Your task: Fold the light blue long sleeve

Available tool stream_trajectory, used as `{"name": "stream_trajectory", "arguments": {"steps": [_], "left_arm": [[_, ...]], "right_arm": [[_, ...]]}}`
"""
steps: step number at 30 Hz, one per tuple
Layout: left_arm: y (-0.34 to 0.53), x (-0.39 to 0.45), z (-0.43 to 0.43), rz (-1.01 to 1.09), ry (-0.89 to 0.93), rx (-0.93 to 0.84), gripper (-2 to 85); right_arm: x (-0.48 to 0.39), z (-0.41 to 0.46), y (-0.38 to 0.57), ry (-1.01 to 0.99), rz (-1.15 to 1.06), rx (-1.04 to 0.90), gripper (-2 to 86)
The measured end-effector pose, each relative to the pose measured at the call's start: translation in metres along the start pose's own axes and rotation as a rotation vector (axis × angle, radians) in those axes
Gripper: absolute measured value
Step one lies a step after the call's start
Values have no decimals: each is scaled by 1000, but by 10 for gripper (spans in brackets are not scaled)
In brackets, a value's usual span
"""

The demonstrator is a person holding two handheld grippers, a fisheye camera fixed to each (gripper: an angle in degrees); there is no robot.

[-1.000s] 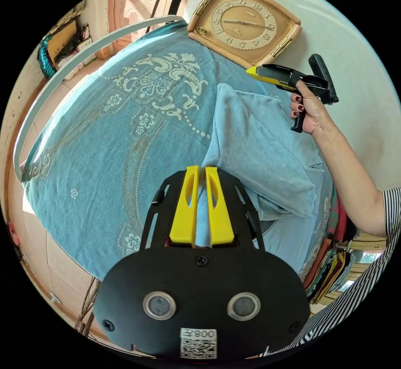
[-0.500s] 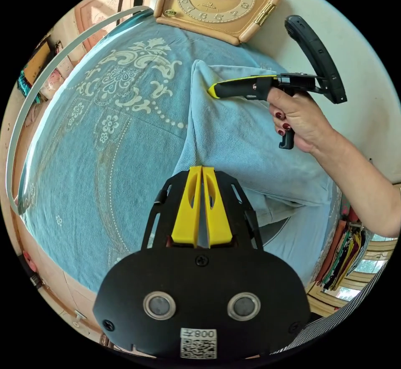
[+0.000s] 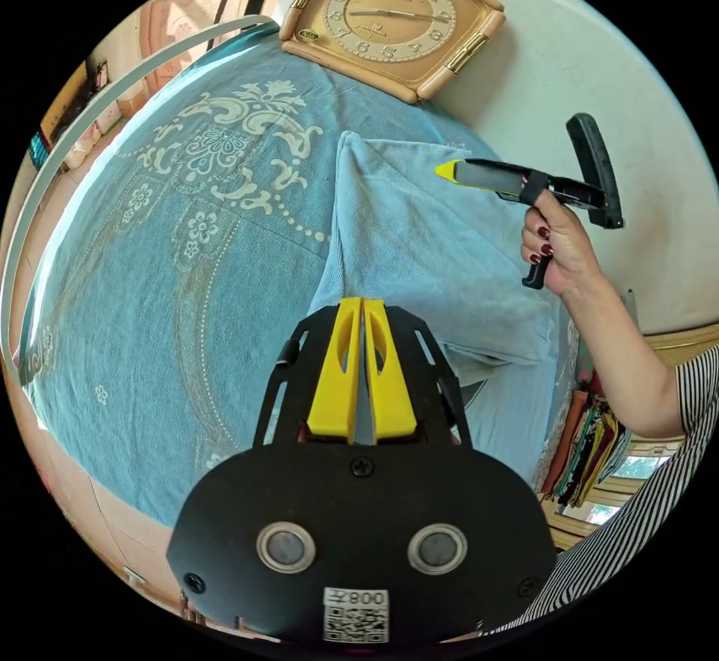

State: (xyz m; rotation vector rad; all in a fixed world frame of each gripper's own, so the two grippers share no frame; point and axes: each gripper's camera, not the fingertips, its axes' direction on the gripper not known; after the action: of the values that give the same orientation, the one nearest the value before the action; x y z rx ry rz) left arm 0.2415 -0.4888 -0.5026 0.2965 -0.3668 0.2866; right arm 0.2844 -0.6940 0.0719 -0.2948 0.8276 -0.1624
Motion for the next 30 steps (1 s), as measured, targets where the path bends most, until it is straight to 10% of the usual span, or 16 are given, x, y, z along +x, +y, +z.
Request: {"name": "stream_trajectory", "arguments": {"steps": [9, 30], "left_arm": [[51, -18, 16, -20, 30, -116, 2], [323, -91, -74, -357, -3, -386, 6]], "right_arm": [[83, -62, 281, 185, 461, -144, 1], [138, -104, 670, -57, 772, -81, 1]]}}
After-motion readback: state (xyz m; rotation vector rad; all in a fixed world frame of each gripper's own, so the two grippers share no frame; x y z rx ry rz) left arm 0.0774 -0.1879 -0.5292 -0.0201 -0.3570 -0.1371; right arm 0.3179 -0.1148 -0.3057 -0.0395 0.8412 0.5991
